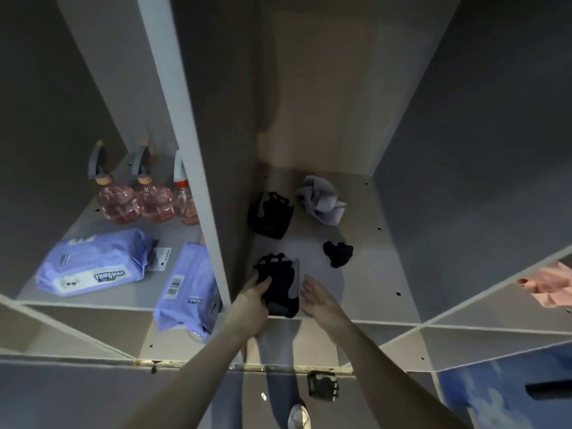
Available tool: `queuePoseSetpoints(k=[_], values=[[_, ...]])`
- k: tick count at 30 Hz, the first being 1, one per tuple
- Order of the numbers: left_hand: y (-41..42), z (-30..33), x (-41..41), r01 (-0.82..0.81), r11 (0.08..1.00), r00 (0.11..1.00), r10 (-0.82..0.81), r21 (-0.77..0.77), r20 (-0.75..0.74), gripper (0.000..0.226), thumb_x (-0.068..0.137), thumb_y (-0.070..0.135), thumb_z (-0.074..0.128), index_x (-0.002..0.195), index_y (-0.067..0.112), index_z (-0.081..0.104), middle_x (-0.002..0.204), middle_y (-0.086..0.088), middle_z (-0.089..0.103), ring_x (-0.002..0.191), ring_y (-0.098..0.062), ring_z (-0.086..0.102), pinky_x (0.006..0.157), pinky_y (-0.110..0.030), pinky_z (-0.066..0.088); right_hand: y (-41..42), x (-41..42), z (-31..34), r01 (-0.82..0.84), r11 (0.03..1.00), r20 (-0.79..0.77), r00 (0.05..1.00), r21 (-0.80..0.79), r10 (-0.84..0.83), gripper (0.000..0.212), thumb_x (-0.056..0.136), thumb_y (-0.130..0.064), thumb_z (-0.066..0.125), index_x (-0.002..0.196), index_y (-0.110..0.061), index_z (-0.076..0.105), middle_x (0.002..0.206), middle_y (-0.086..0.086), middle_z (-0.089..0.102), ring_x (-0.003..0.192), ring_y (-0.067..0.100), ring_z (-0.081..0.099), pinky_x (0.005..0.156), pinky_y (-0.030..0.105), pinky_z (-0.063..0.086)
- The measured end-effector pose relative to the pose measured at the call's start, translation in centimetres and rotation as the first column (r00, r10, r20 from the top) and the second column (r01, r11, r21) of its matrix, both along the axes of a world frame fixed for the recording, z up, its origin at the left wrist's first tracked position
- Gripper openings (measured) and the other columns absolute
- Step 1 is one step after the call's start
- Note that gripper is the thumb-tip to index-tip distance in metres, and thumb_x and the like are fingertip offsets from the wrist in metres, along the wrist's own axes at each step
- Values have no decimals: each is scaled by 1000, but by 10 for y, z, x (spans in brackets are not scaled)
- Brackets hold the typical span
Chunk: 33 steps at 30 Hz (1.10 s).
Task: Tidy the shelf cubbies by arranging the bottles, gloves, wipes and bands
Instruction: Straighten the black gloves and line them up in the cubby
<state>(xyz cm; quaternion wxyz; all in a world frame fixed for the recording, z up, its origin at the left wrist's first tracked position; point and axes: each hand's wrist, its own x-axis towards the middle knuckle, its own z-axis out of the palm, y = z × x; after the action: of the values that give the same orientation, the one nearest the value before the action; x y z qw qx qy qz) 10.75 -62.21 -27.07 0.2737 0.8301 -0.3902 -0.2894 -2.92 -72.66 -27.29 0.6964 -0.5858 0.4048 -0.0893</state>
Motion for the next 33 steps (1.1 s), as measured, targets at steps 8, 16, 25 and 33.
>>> queuePoseSetpoints(k=[8, 16, 25, 33], values=[[3, -33, -2, 183, 958, 919, -246, 219, 308, 31, 67, 41, 58, 85, 26, 78, 106, -3, 73, 96, -16, 71, 70, -23, 57, -12, 18, -22, -270, 959, -57, 962, -90, 266, 62, 93, 16, 35, 148, -9, 20, 138, -9, 28, 132, 8, 29, 108, 17, 22], [-21, 0, 1, -8, 993, 958, -27, 121, 285, 35, 94, 27, 48, 127, 21, 58, 138, 1, 52, 121, -21, 54, 94, -27, 44, -64, 15, -41, -166, 726, -248, 969, -667, -6, 50, 89, 0, 54, 136, -15, 48, 141, 6, 47, 134, 25, 41, 108, 28, 31], [-64, 42, -2, -237, 961, 952, 200, -144, -232, 33, 92, 18, 57, 125, 15, 61, 120, -3, 66, 110, -15, 62, 89, -15, 42, -136, -20, -29, -527, 584, -618, 784, -618, 54, 51, 90, -2, 47, 138, -19, 42, 132, 6, 46, 123, 26, 44, 98, 35, 40], [-80, 76, -18, -286, 906, 877, 117, -311, -465, 37, 84, 25, 71, 119, 24, 60, 108, 7, 65, 94, -5, 62, 76, -10, 49, -96, -9, 59, 66, 998, 198, 978, 4, -66, 17, 91, -8, 60, 107, -11, 63, 97, 6, 70, 81, 22, 56, 64, 28, 39]])
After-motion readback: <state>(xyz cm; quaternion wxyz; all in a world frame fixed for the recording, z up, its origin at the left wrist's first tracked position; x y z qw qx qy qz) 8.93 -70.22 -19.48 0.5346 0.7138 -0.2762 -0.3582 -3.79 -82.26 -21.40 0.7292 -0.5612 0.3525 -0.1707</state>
